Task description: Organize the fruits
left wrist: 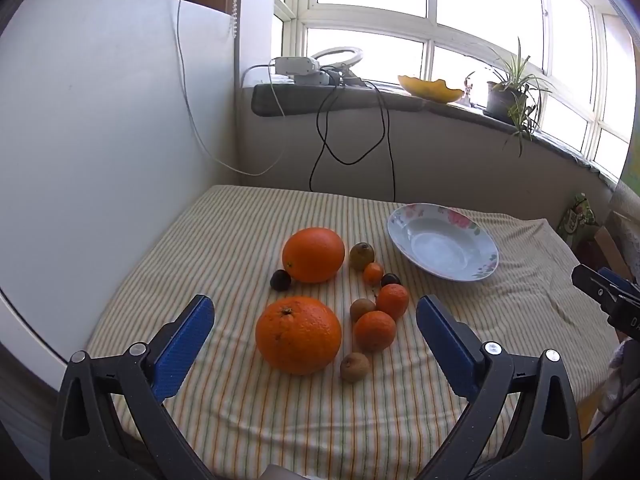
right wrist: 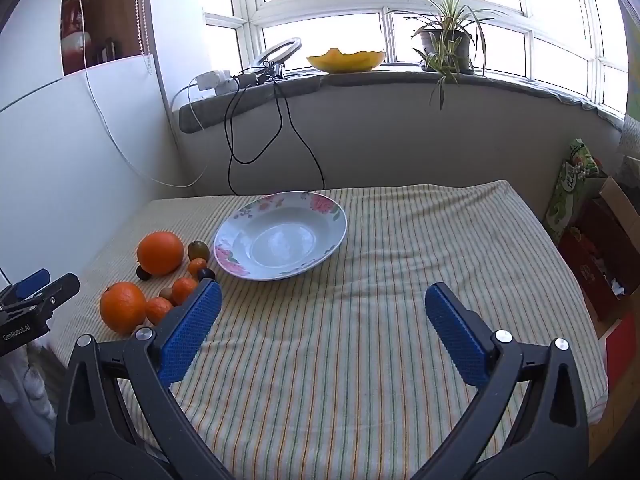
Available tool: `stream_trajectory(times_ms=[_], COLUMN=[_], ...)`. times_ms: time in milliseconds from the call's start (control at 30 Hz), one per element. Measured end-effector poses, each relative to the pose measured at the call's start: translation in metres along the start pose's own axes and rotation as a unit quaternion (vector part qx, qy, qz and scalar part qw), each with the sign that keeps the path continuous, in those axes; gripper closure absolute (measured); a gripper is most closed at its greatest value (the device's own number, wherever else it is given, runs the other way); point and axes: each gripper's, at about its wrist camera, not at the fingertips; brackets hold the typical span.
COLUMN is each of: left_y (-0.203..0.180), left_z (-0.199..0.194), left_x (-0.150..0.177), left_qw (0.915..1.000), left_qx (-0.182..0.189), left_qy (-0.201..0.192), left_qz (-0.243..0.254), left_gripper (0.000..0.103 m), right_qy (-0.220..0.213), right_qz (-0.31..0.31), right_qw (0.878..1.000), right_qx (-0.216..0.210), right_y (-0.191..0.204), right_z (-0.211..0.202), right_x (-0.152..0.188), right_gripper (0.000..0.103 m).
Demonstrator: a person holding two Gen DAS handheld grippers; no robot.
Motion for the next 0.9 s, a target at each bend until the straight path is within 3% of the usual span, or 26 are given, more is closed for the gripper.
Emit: stream_trajectory(times_ms=[900], left_y=[-0.0019], left_z=[0.0023], left_x=[0.0011], left_qw=[1.0000], left_qx=[-0.003], left_qy=[0.001], left_qz=[0.002], left_gripper=[0.002], right_qy=[0.005], right_qz=[0.000], right_qw=[1.000], right_qx=[-0.008], right_y=[0.0024], right_z=[-0.0038], right_x=[0.0008], right_gripper=[0.000])
Point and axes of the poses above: each gripper's, at about its wrist camera, not at the fingertips, and z roughly the way its jaws point, y to its left, x to its underside, and after that the axes turned 2 degrees about -x, right-handed
